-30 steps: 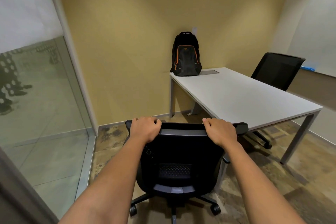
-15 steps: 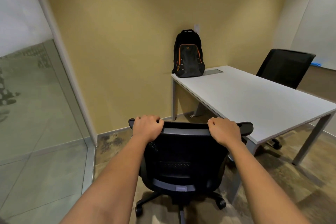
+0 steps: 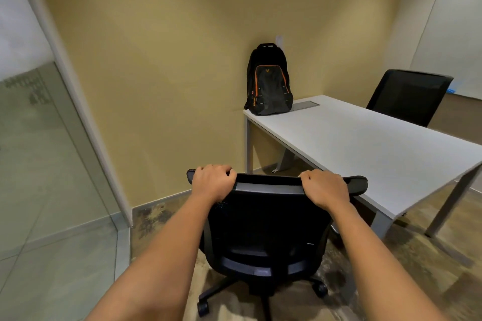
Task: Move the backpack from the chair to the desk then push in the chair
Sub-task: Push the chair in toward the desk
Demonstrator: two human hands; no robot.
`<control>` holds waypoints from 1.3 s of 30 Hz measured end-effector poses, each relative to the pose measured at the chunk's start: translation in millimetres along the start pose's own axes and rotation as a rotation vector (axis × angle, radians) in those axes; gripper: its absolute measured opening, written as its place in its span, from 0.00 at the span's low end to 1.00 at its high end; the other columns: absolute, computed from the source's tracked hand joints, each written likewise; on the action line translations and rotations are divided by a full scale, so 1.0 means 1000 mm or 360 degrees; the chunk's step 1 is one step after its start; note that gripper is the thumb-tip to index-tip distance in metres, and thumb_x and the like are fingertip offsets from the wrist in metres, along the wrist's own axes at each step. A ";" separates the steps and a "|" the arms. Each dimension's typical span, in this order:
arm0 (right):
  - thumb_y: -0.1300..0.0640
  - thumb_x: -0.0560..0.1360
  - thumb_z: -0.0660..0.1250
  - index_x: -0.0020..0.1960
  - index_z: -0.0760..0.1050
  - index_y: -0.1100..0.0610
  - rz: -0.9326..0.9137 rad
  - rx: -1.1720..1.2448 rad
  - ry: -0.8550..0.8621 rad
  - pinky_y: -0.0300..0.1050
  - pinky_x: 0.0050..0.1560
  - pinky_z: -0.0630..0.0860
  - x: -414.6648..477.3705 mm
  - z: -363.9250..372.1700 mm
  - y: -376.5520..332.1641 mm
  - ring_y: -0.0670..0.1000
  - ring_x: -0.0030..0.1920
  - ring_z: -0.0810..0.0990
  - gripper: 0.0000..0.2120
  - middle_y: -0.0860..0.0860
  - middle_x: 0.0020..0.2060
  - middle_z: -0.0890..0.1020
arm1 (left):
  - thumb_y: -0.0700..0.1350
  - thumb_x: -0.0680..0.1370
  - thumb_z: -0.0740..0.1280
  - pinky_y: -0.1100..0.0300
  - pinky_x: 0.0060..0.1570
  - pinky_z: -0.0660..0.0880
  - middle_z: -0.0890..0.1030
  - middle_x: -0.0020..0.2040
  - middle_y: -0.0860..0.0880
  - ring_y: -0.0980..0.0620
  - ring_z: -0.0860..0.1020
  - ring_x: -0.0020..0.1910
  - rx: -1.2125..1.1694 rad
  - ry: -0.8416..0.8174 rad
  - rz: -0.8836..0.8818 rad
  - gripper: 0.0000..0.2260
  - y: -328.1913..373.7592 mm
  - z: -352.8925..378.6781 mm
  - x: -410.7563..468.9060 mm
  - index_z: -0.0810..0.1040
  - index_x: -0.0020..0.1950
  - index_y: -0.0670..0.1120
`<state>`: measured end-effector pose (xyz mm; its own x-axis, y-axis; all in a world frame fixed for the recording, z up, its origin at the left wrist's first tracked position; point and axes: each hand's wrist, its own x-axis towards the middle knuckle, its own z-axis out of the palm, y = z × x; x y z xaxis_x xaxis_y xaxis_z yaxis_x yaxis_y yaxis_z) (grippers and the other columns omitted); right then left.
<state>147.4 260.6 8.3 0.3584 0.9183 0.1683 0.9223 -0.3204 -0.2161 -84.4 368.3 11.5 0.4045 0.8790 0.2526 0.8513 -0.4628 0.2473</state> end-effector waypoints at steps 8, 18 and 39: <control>0.54 0.80 0.46 0.35 0.69 0.57 0.0072 0.0072 0.0068 0.48 0.43 0.68 0.054 0.016 -0.015 0.49 0.33 0.69 0.20 0.52 0.32 0.75 | 0.48 0.78 0.53 0.55 0.44 0.63 0.74 0.35 0.46 0.44 0.72 0.38 -0.0018 0.0051 0.0026 0.16 -0.022 0.011 0.058 0.78 0.42 0.45; 0.56 0.80 0.46 0.31 0.64 0.56 0.0190 0.0117 0.0143 0.48 0.44 0.65 0.131 0.036 -0.038 0.53 0.36 0.69 0.20 0.49 0.29 0.69 | 0.48 0.78 0.53 0.55 0.44 0.62 0.73 0.34 0.47 0.45 0.71 0.38 -0.0080 0.0034 0.0043 0.16 -0.055 0.026 0.144 0.77 0.40 0.46; 0.52 0.80 0.47 0.42 0.73 0.56 0.0490 -0.0063 0.0049 0.51 0.50 0.67 0.262 0.072 -0.126 0.55 0.45 0.73 0.18 0.54 0.44 0.79 | 0.51 0.80 0.50 0.53 0.46 0.65 0.80 0.39 0.45 0.46 0.70 0.38 -0.0115 -0.0063 0.0424 0.18 -0.159 0.049 0.321 0.72 0.37 0.48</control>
<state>114.4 558.7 10.2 0.6257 0.7692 0.1299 0.7742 -0.5920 -0.2241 -73.2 729.8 7.4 0.6248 0.7283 0.2814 0.6878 -0.6840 0.2432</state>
